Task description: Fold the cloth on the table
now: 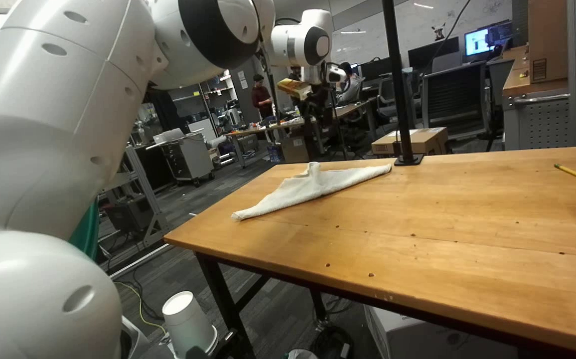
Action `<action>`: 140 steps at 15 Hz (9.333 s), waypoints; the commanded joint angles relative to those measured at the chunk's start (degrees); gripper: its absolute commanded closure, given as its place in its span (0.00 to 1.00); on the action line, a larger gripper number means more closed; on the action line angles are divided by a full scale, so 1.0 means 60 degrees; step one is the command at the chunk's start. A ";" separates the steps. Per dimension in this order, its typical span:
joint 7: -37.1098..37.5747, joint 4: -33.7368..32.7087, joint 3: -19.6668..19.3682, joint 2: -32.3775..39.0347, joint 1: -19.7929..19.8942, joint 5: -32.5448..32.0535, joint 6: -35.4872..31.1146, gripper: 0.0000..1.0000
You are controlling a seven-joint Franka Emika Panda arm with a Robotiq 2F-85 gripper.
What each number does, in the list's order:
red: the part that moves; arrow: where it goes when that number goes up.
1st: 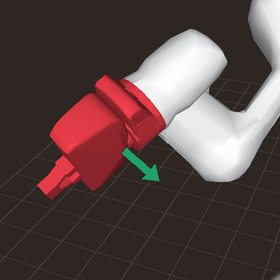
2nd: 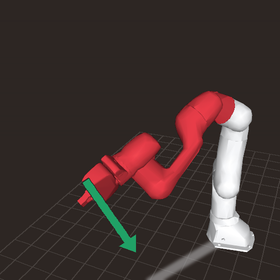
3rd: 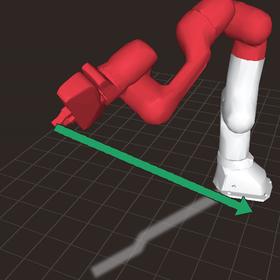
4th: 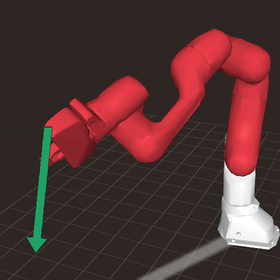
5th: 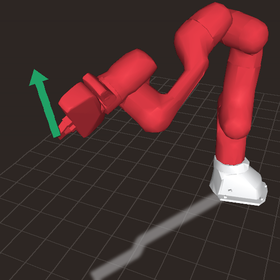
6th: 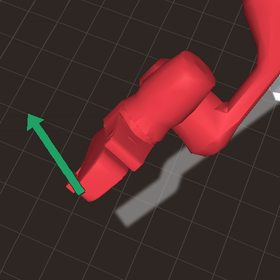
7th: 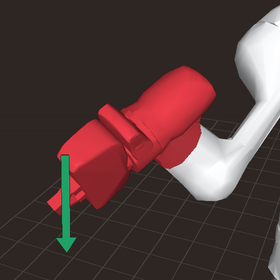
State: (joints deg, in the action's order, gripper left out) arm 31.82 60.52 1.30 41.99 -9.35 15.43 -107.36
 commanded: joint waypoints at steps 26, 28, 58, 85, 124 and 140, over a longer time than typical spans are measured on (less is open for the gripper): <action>-0.1637 0.0579 -0.0561 0.0413 0.1192 -0.1876 -0.1029 0.00; -0.1606 0.0456 -0.0547 0.0567 0.1213 -0.1752 -0.0974 0.00; -0.1190 -0.3260 -0.0310 0.3464 0.1726 -0.0805 0.0641 0.00; -0.0859 -0.3141 -0.0366 0.3011 0.1618 -0.0791 0.1196 0.96; 0.0737 0.8405 0.1070 -0.5859 -0.0363 0.1902 0.0524 0.45; 0.0028 0.9562 0.0979 -0.6540 0.0132 0.2674 -0.0771 0.00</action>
State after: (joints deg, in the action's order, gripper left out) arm 31.94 117.97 6.93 2.75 -8.83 31.52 -112.10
